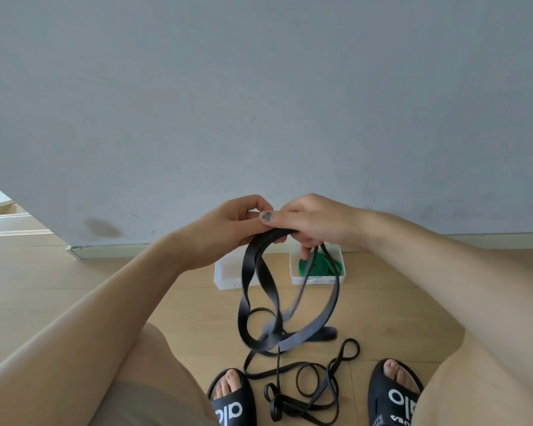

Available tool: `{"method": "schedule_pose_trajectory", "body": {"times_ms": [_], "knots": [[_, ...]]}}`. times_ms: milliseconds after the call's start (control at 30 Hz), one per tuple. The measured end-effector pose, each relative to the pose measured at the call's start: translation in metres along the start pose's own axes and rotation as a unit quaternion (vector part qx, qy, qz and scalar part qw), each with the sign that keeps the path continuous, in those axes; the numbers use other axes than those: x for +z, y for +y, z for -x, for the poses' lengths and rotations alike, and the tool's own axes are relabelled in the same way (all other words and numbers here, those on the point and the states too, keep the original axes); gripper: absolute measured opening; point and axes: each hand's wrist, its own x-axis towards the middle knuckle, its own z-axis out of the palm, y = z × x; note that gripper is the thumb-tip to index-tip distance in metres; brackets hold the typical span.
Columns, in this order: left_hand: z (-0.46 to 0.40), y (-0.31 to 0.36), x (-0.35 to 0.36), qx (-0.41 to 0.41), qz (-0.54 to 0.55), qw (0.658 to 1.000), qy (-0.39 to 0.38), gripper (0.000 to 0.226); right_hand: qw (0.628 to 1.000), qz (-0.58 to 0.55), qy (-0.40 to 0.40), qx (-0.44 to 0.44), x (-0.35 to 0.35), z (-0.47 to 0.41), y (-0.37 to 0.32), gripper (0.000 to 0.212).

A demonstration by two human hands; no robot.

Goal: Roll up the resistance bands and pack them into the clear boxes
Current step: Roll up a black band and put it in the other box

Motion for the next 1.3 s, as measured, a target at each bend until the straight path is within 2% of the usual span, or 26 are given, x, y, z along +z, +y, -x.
{"method": "schedule_pose_trajectory", "body": {"times_ms": [133, 267, 367, 567, 800, 1033, 1200, 1300], "knots": [[0.004, -0.003, -0.002, -0.053, 0.005, 0.997, -0.063, 0.039, 0.999, -0.016, 0.027, -0.011, -0.01, 0.004, -0.004, 0.04], [0.008, 0.001, -0.002, -0.025, 0.023, 0.998, -0.059, 0.019, 0.996, -0.073, 0.037, -0.016, -0.014, 0.006, -0.004, 0.038], [0.009, 0.001, -0.005, -0.003, 0.04, 0.996, -0.076, 0.014, 0.993, -0.111, 0.042, -0.019, -0.016, 0.008, -0.005, 0.047], [0.011, 0.003, -0.007, -0.024, 0.102, 0.989, -0.103, 0.015, 0.982, -0.172, 0.068, -0.028, -0.024, 0.011, -0.008, 0.052], [0.012, 0.005, -0.008, -0.024, 0.062, 0.992, -0.109, 0.021, 0.981, -0.179, 0.074, -0.03, -0.028, 0.016, -0.006, 0.05], [0.014, 0.009, -0.006, -0.015, 0.055, 0.998, -0.042, 0.025, 0.987, -0.138, 0.074, -0.017, -0.029, 0.017, -0.003, 0.053], [0.013, 0.009, -0.005, 0.009, 0.046, 0.999, 0.007, 0.004, 0.985, -0.146, 0.092, -0.02, -0.033, 0.017, -0.003, 0.05], [0.012, 0.008, -0.008, 0.024, 0.04, 0.999, 0.012, 0.007, 0.984, -0.14, 0.109, -0.017, -0.034, 0.016, -0.002, 0.049]]}}
